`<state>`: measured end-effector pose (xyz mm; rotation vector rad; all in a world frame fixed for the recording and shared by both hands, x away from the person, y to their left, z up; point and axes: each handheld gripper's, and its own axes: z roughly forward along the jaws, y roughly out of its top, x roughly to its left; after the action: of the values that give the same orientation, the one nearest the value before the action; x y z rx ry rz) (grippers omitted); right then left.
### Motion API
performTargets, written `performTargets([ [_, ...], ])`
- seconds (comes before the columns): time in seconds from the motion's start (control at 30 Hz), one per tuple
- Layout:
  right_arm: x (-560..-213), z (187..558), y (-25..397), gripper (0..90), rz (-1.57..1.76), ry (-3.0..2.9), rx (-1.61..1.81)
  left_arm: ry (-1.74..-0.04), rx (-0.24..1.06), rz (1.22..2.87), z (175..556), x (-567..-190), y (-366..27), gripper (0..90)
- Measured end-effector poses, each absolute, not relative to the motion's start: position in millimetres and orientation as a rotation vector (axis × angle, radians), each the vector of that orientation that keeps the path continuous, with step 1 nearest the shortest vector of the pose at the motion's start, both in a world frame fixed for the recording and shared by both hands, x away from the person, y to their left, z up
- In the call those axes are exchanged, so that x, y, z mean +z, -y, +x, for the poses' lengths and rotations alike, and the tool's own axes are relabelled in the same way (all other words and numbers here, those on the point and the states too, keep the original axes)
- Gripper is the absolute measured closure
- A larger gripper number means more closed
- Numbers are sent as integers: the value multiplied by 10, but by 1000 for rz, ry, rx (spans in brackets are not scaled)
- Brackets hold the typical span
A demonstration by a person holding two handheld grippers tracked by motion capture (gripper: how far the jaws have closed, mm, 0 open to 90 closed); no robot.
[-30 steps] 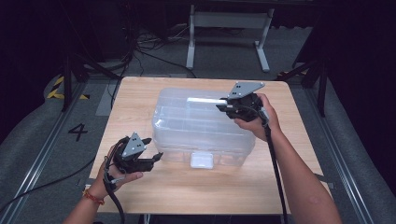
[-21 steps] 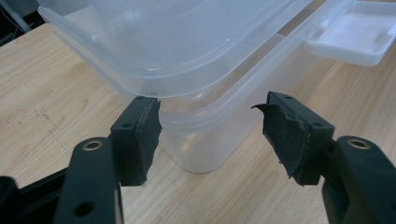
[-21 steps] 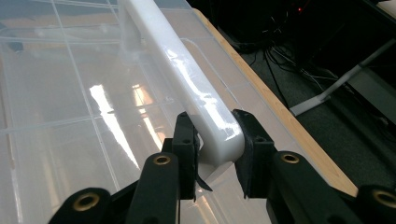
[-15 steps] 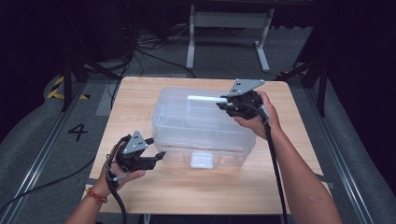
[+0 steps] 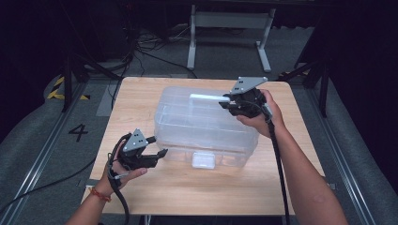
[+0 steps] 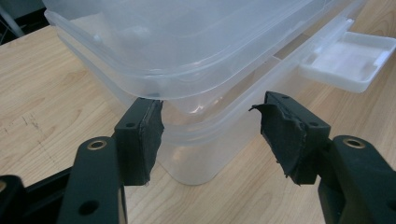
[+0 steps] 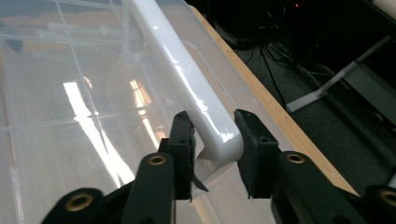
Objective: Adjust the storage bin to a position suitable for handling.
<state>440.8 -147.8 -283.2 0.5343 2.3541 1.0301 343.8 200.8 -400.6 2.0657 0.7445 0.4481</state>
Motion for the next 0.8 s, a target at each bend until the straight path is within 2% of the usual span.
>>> performTargets([
  [0.2,-2857,4390,1520,588,544,-2348,1012,-740,441,2072,3451,-4009,-2018,396],
  [0.23,-2874,4383,1537,533,552,-2339,1017,-744,437,2069,3452,-4010,-2014,396],
  [0.4,-2886,4395,1580,462,589,-2331,1023,-743,433,2066,3471,-4005,-2014,396],
  [0.43,-2883,4396,1596,422,598,-2342,1021,-743,424,2059,3481,-4006,-2013,396],
  [0.57,-2858,4379,1656,387,591,-2320,1002,-742,417,2054,3507,-4005,-2017,396],
  [0.8,-2764,4225,2005,324,651,-2256,1095,-743,405,2053,3529,-4003,-2011,396],
])
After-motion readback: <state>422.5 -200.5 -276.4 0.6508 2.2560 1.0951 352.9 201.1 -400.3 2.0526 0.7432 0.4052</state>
